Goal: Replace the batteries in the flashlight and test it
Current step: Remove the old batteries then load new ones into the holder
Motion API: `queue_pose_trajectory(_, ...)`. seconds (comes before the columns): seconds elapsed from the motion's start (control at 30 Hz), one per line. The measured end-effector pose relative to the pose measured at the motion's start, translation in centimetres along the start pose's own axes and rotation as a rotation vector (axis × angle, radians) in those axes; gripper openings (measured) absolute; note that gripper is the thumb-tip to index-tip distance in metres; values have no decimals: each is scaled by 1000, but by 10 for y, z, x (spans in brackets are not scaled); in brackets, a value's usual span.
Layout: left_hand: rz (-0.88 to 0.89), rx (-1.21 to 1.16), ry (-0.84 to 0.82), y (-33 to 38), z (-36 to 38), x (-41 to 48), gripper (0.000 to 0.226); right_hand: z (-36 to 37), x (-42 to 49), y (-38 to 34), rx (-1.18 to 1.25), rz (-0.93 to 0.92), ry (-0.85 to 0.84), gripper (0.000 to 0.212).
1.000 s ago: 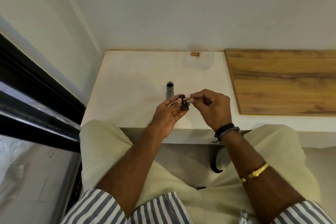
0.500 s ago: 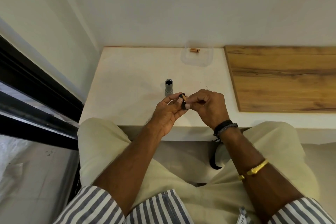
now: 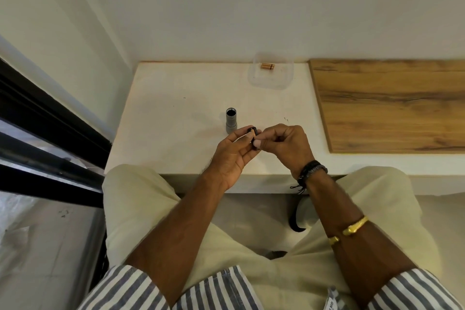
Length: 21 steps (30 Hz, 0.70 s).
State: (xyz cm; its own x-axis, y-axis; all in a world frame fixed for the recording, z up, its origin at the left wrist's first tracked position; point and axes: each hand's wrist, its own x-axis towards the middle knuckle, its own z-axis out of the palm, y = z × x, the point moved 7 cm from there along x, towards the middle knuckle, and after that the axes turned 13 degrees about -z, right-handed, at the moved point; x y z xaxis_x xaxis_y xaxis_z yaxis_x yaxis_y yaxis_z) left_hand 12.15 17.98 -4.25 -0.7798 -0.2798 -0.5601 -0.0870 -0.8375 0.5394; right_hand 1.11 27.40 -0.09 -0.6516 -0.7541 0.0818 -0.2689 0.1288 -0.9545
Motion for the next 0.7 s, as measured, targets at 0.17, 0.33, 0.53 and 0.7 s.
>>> queue_pose_trajectory(0.17,-26,-52,16,-5,-4,10,24,-19,24,10,188,57,166,9)
queue_pose_trajectory(0.33,-83,-97,27,-11,-9,23,23,-44,81,13,190,101,330,6)
queue_pose_trajectory(0.53,-104,-167,23,-7,-12,35,20,-56,169,21,-124,24,335,7)
queue_pose_trajectory(0.7,-146,-169,33,-10,-14,39,34,-48,232,38,-503,-24,208,13)
